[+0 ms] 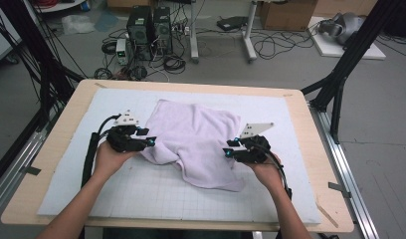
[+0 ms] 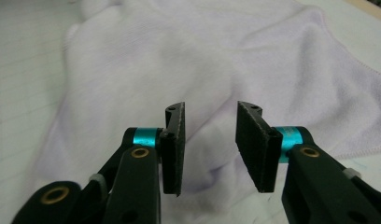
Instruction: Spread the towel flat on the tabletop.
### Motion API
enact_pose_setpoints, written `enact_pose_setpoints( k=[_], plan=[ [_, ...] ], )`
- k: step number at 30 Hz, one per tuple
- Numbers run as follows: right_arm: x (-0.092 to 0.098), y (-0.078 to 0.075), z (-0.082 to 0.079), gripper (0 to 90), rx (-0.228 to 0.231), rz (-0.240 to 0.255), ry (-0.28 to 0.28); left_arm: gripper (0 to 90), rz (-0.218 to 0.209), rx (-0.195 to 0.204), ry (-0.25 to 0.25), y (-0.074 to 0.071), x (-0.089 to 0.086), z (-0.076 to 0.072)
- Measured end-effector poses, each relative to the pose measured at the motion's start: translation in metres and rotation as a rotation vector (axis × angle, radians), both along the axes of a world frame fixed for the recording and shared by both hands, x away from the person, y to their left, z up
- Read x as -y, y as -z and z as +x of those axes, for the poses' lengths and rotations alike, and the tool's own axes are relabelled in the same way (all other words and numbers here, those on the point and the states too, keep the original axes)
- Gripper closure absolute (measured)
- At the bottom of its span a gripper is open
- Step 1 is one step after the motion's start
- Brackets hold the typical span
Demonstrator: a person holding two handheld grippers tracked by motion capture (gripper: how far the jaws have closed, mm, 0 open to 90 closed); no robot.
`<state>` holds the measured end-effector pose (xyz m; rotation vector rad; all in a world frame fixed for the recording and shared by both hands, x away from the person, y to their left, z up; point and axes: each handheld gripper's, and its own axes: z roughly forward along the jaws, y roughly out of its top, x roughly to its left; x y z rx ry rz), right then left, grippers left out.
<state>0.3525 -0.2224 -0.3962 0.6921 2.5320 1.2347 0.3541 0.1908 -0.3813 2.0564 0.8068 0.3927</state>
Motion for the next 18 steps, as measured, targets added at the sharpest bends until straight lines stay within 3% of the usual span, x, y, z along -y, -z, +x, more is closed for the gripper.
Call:
enact_pose_setpoints(
  k=[2, 7, 13, 16, 18],
  plan=[
    [0.003, 0.000, -0.015, 60.9, 0.031, -0.004, -0.016, 52.3, -0.005, 0.008, 0.023, -0.001, -0.002, -0.011],
    [0.005, 0.015, -0.040, 55.7, -0.023, 0.008, -0.070, 56.1, -0.018, -0.026, 0.157, 0.013, 0.015, -0.029],
    [-0.005, 0.037, -0.050, 50.9, -0.070, -0.039, -0.110, 52.0, 0.085, -0.074, 0.179, 0.041, 0.045, -0.020],
    [-0.010, 0.049, -0.048, 55.8, -0.098, -0.071, -0.117, 65.8, 0.126, -0.070, 0.168, 0.050, 0.050, -0.016],
    [-0.009, 0.049, -0.047, 64.8, -0.090, -0.061, -0.117, 79.8, 0.115, -0.065, 0.168, 0.050, 0.048, -0.013]
  ],
)
